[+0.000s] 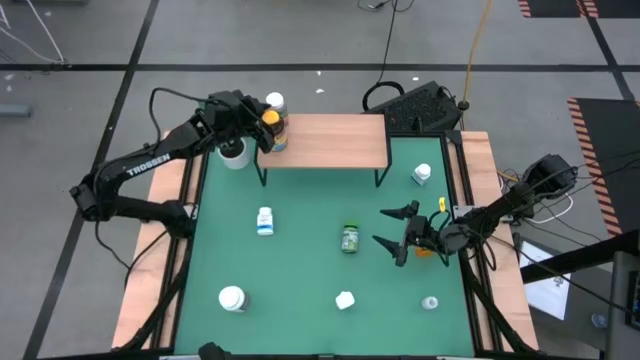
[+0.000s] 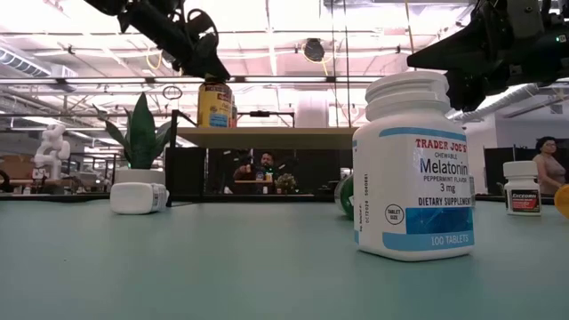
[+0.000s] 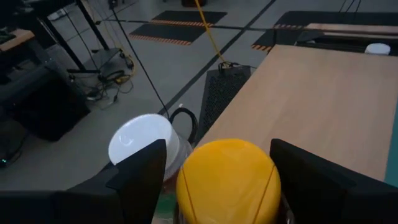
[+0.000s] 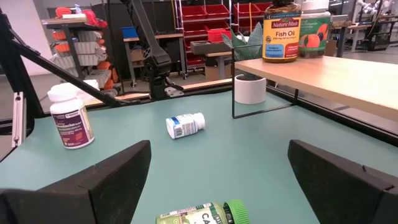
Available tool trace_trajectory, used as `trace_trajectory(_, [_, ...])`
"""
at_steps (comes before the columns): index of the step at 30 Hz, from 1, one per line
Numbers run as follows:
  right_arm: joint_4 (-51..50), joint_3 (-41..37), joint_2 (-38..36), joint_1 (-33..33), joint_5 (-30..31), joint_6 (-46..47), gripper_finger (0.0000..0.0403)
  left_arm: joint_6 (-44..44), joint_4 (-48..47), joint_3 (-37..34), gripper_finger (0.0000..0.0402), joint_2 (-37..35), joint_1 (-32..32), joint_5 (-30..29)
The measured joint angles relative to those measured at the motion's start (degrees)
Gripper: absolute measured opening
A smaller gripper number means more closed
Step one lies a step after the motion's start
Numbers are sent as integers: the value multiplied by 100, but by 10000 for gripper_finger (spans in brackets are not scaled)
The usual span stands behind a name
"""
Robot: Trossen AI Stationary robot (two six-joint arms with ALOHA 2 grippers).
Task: Pick and place medicine bottles onto shelf by color
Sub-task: Put the yellow pill bottle on the shelf, then put the violet pill bottle on the shelf
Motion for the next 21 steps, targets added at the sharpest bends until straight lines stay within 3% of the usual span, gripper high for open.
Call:
trace_trajectory(12, [0, 0, 2, -2, 0, 125, 375, -156, 0, 0, 292, -500, -464, -112])
trace_trajectory(21, [106, 1, 2, 0, -510, 234, 375, -746, -897, 0, 292, -1482, -1555, -219])
